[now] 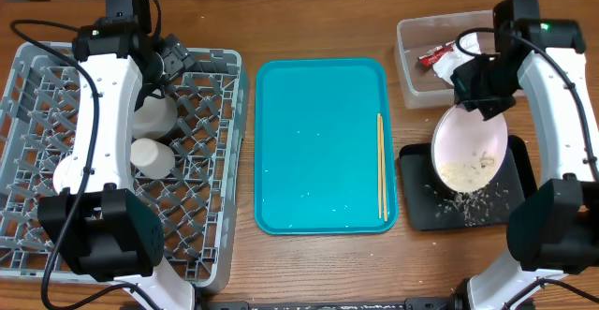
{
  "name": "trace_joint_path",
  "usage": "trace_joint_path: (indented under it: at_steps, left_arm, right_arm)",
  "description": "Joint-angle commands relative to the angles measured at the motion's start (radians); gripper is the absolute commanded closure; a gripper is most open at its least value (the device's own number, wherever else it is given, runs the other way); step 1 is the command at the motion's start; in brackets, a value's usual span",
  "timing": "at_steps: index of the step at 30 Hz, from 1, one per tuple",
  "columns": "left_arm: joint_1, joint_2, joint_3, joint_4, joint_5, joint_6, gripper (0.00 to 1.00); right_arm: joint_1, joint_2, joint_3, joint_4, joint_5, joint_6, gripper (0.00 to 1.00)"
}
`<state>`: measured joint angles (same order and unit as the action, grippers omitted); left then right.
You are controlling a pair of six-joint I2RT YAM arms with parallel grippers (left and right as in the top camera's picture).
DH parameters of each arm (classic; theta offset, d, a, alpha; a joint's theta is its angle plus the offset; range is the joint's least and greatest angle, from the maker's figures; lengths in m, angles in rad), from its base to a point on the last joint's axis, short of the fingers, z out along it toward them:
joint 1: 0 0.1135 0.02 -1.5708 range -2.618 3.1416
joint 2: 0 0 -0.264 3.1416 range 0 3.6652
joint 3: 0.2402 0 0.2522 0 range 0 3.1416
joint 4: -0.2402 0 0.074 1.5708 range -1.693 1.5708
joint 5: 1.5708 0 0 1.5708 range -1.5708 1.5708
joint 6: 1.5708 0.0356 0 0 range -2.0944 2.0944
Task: Sort waste into correct bins and load items into the dishwasher
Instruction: 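Tilt the plate with the right gripper to dump rice onto the black tray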
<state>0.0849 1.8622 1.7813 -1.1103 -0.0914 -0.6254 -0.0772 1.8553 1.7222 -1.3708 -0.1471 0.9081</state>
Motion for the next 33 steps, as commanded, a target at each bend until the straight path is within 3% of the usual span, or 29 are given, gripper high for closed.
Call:
trace_joint_path:
  at_steps: [1, 13, 22, 33]
  left_arm:
    - [-0.006, 0.016, 0.021, 0.000, -0.017, 0.005, 0.00]
    - [-0.006, 0.016, 0.020, 0.000, -0.017, 0.005, 0.00]
    - [-0.006, 0.016, 0.020, 0.000, -0.017, 0.005, 0.00]
    - [-0.006, 0.016, 0.020, -0.009, -0.017, 0.005, 0.00]
  right_arm:
    - [-0.012, -0.014, -0.028, 0.030, -0.091, -0.056, 0.97]
    - [-0.088, -0.015, -0.032, 0.033, -0.306, -0.187, 0.97]
    - [-0.209, -0.015, -0.032, -0.048, -0.489, -0.339, 0.96]
    - [-0.249, -0.015, -0.033, -0.144, -0.612, -0.472, 0.97]
